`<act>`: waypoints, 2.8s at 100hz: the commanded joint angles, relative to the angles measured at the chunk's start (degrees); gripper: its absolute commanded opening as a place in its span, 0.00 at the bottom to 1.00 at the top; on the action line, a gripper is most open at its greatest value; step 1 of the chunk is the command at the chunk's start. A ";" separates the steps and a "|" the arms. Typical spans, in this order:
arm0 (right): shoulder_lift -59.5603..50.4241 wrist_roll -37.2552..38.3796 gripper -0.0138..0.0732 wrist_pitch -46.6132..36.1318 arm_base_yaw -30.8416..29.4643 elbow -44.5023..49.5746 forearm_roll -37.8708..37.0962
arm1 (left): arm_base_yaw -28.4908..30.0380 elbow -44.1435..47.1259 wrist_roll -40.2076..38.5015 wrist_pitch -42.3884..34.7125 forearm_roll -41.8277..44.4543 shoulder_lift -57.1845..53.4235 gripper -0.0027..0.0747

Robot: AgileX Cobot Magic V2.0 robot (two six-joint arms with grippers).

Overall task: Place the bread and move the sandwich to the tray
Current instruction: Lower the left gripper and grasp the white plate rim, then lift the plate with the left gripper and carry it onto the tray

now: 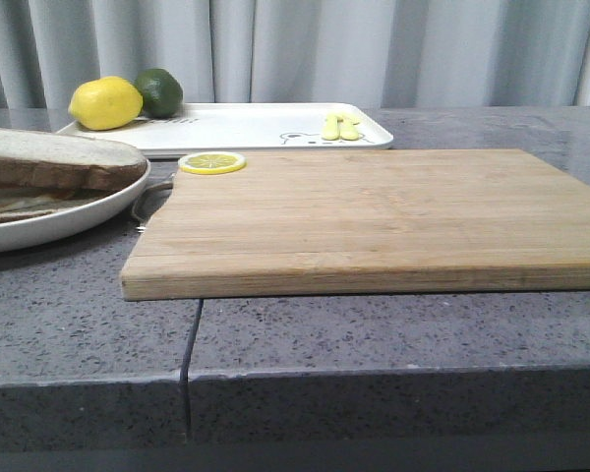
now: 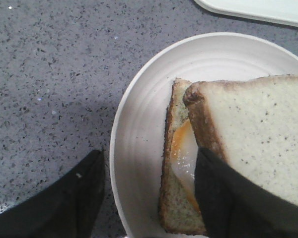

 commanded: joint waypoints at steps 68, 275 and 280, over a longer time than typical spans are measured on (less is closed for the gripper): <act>0.35 0.04 0.79 -4.66 -0.33 -1.50 -0.13 | 3.30 -1.70 -1.41 -4.40 -0.71 2.59 0.51; 0.35 0.04 0.79 -4.66 -0.33 -1.50 -0.13 | 3.19 -5.82 -1.31 -4.19 -18.80 1.38 0.01; 0.35 0.04 0.79 -4.66 -0.33 -1.50 -0.13 | 3.19 -6.97 -1.31 -3.95 -19.24 1.38 0.01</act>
